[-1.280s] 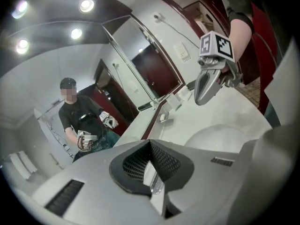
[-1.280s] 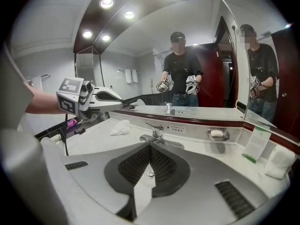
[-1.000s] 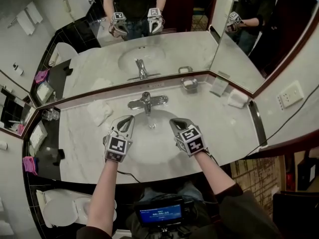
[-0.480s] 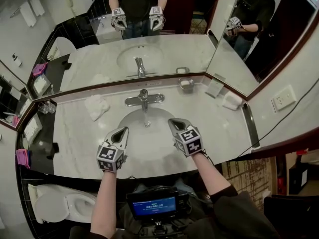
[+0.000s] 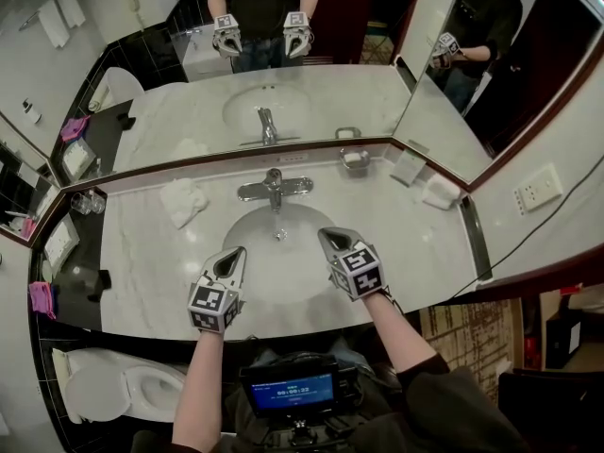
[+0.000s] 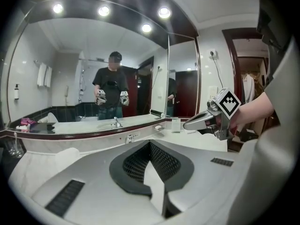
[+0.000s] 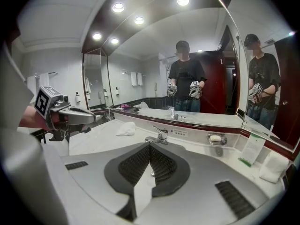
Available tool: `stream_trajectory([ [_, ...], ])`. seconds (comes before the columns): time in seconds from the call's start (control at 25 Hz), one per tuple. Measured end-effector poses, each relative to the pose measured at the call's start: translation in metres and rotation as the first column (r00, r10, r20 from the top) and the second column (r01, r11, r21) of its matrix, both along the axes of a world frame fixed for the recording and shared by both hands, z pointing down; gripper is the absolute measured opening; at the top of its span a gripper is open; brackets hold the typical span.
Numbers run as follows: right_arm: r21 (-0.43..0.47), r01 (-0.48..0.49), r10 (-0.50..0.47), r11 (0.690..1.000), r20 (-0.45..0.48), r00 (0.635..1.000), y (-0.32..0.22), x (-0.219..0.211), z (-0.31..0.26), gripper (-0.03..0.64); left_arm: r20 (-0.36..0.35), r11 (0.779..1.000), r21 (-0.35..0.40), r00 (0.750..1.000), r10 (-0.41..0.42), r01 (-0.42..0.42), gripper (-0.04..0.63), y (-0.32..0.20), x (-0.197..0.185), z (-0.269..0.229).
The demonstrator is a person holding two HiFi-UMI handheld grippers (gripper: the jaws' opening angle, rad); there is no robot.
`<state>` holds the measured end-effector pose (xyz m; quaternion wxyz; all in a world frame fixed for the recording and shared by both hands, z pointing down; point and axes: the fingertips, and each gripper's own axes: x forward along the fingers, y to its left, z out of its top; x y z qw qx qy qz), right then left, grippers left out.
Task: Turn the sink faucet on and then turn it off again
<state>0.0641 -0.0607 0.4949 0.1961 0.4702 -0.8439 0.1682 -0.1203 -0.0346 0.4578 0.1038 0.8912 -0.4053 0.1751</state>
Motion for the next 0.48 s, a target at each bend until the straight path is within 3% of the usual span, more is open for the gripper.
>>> stream_trajectory([
  [0.28, -0.008, 0.0, 0.0, 1.0, -0.005, 1.0, -0.005, 0.002, 0.001, 0.021, 0.048, 0.999, 0.028, 0.998, 0.038, -0.039, 0.002, -0.013, 0.016, 0.001],
  [0.48, -0.007, -0.001, 0.001, 1.0, -0.011, 1.0, -0.019, 0.002, 0.002, 0.021, 0.223, 0.986, 0.103, 0.969, 0.106, -0.131, 0.031, -0.037, 0.03, 0.015],
])
